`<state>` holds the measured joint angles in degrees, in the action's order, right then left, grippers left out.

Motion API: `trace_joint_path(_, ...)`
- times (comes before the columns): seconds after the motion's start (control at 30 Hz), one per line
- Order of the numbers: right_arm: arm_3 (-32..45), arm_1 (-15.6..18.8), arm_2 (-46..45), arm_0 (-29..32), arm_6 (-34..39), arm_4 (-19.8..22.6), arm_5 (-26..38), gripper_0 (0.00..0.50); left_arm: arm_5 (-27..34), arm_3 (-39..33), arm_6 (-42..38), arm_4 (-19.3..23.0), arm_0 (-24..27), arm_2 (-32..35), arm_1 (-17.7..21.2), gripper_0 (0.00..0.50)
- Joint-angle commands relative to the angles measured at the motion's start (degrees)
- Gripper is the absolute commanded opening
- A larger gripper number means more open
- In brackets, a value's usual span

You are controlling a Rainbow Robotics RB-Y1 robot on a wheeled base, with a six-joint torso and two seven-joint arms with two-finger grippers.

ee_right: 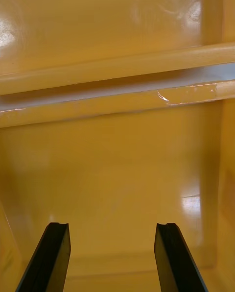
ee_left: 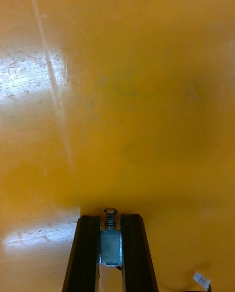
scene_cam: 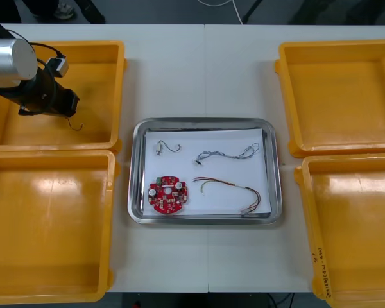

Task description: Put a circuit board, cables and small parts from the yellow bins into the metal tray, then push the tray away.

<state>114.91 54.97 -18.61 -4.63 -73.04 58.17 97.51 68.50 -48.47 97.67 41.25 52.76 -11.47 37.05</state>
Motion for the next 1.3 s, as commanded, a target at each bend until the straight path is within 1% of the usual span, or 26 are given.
trace_joint_path(0.03, 0.23, 2.51, -1.70, 0.85, -1.05, 0.37, -0.13, 0.500, 0.49, -0.31, -5.48, 0.59, 2.70, -0.93, -0.31, 0.000)
trace_joint_path(0.17, 0.23, 2.51, -1.70, 0.94, -1.05, 0.37, -0.04, 0.500, 1.98, -1.54, -5.65, 0.15, 2.70, -0.75, 0.39, 0.000)
trace_joint_path(0.3, 0.23, 2.51, -1.61, 0.85, -1.05, 0.37, -0.04, 0.500, 6.12, -4.00, -6.18, -0.64, 2.70, 1.62, 0.74, 0.000)
trace_joint_path(0.37, 0.23, 2.51, -1.61, 0.85, -1.05, 0.37, -0.04, 0.500, 8.84, -5.76, -6.35, -1.87, 2.61, 3.03, 0.83, 0.000)
trace_joint_path(0.47, 0.23, 2.51, -1.61, 0.85, -1.05, 0.37, 0.13, 0.500, 13.76, -9.54, -7.15, -5.21, 2.61, 4.88, 0.74, 0.000)
trace_joint_path(0.6, 0.23, 2.51, -1.70, 0.94, -1.05, 0.37, 0.22, 0.500, 18.86, -14.63, -8.29, -7.59, 1.73, 7.69, 0.74, 0.000)
trace_joint_path(0.7, 0.23, 2.51, -1.70, 0.94, -1.05, 0.37, 0.31, 0.500, 21.32, -18.59, -9.17, -8.03, -0.12, 9.18, 0.74, 0.000)
trace_joint_path(0.9, 0.23, 2.60, -1.61, 0.94, -1.05, 0.37, 0.31, 0.500, 26.77, -26.68, -11.01, -9.08, -2.75, 10.06, 0.74, 0.000)
trace_joint_path(1.1, 0.23, 2.51, -1.70, 0.94, -0.97, 0.37, 0.31, 0.500, 33.01, -37.13, -18.04, -8.38, -5.48, 10.32, -0.49, 0.000)
trace_joint_path(1.3, 0.23, 2.51, -1.70, 0.85, -0.79, 0.37, 0.31, 0.500, 38.72, -45.66, -24.55, -8.20, -6.97, 9.62, -3.12, 0.000)
